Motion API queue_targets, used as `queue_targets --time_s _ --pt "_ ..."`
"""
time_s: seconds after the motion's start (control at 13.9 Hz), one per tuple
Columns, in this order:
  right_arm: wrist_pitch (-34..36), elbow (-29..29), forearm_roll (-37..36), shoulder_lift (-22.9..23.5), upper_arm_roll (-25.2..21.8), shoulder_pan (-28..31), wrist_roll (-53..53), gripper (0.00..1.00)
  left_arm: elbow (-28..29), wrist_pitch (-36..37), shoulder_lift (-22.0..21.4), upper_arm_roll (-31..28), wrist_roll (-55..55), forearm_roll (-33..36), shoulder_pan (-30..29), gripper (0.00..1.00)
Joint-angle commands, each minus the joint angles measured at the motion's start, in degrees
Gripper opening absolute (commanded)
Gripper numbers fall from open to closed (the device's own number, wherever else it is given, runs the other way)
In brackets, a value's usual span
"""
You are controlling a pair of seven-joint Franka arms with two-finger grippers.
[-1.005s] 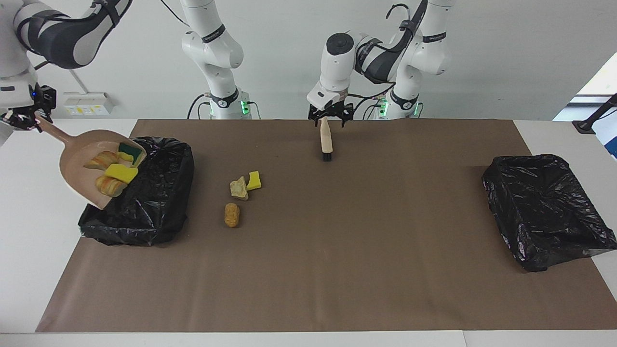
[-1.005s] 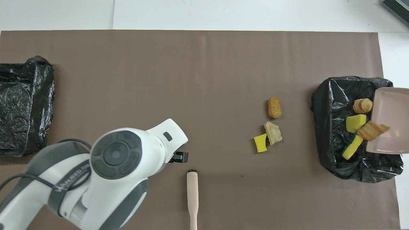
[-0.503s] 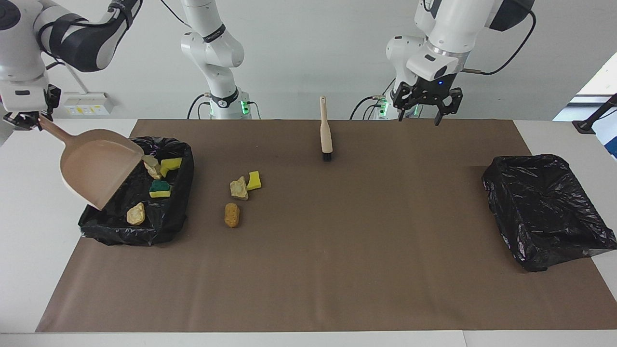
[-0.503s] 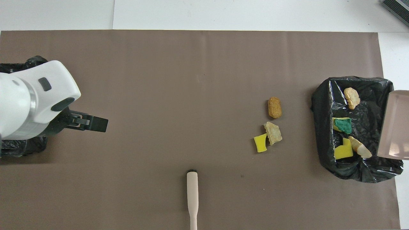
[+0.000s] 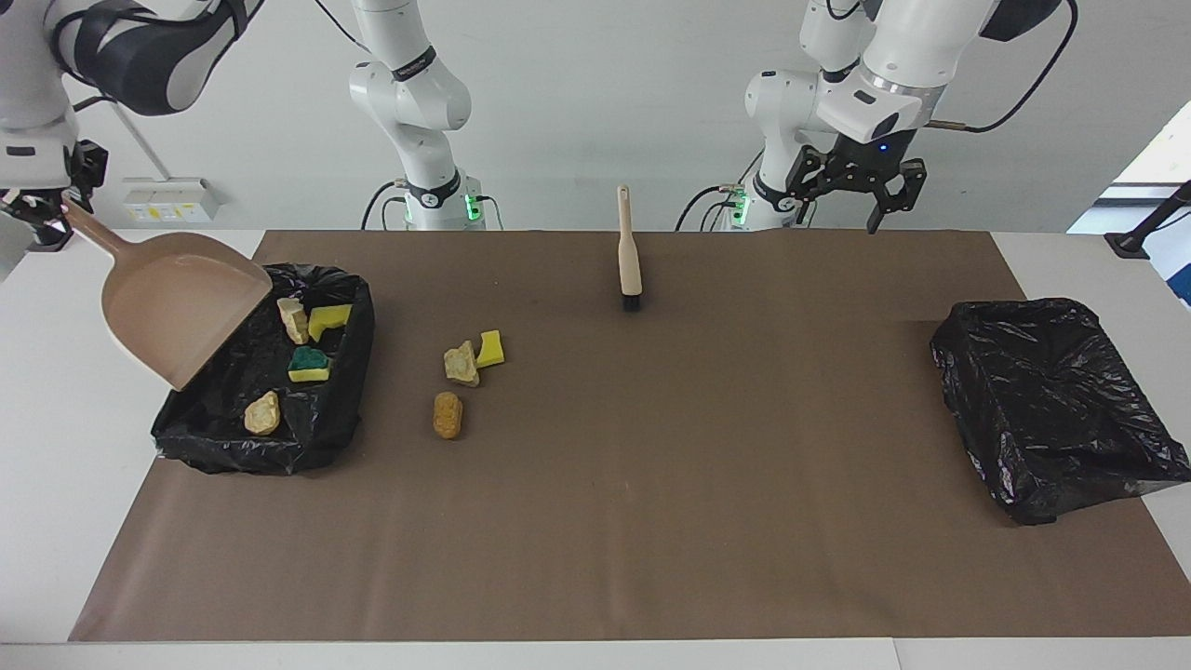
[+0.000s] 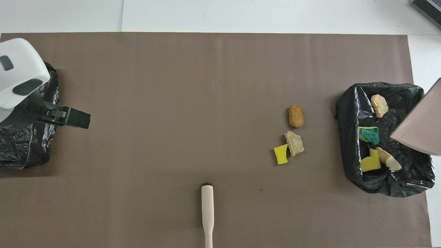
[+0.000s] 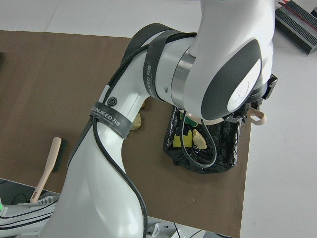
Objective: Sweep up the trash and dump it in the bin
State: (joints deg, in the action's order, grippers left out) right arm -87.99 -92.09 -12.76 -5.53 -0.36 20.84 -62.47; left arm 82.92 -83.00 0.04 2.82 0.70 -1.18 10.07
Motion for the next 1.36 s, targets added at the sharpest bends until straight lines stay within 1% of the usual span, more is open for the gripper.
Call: queue_targets --time_s 0.0,0.07,0.14,0.22,0.36,0.43,0.57,0.79,0.93,1.08,1.29 --pt "1.68 -1.16 1.51 -0.09 7.54 -2.46 17.92 0.0 -0.76 2.05 -1.0 0.44 2.73 -0.93 -2.77 1.0" --pt "1.68 -2.12 1.95 -0.61 10.7 -4.39 26.0 0.0 -0.22 2.05 -1.27 0.35 2.81 -1.02 -3.21 1.0" --pt "1.77 -2.39 2.47 -0.62 12.65 -6.41 32.6 0.0 -0.22 2.14 -1.27 0.26 2.82 -1.02 -3.48 1.0" --pt "1.68 -2.48 3.43 -0.27 13.45 -8.95 38.5 0.0 -0.13 2.05 -1.27 0.26 2.9 -1.02 -3.83 1.0" --pt "0.98 -2.4 7.55 0.43 13.55 -13.79 49.14 0.0 -0.22 1.88 -1.27 0.08 2.9 -0.76 -4.1 1.0" --pt "0.46 -2.4 9.32 2.35 13.55 -17.12 57.02 0.0 -0.22 1.79 -1.27 0.08 2.73 -0.76 -4.36 1.0" --pt "-3.31 -2.31 9.68 6.13 13.55 -24.85 70.32 0.0 -0.39 1.7 -1.18 0.08 2.46 -0.58 -4.71 1.0" --pt "-9.72 -1.78 9.6 12.19 13.55 -33.12 84.83 0.0 -0.57 1.26 -0.75 0.08 2.46 -0.49 -5.77 1.0" --pt "-15.78 -1.69 9.68 16.41 13.55 -39.44 94.06 0.0 -0.66 1.26 -0.75 0.08 2.46 -0.4 -5.85 1.0" --pt "-19.39 -1.61 9.16 19.93 13.55 -43.58 101.01 0.0 -0.31 1.17 -1.01 0.08 2.2 -0.49 -5.85 1.0" --pt "-26.86 -1.61 8.46 24.5 13.55 -48.6 106.83 0.0 -0.22 1.35 -1.1 0.08 2.02 -0.49 -5.77 1.0"
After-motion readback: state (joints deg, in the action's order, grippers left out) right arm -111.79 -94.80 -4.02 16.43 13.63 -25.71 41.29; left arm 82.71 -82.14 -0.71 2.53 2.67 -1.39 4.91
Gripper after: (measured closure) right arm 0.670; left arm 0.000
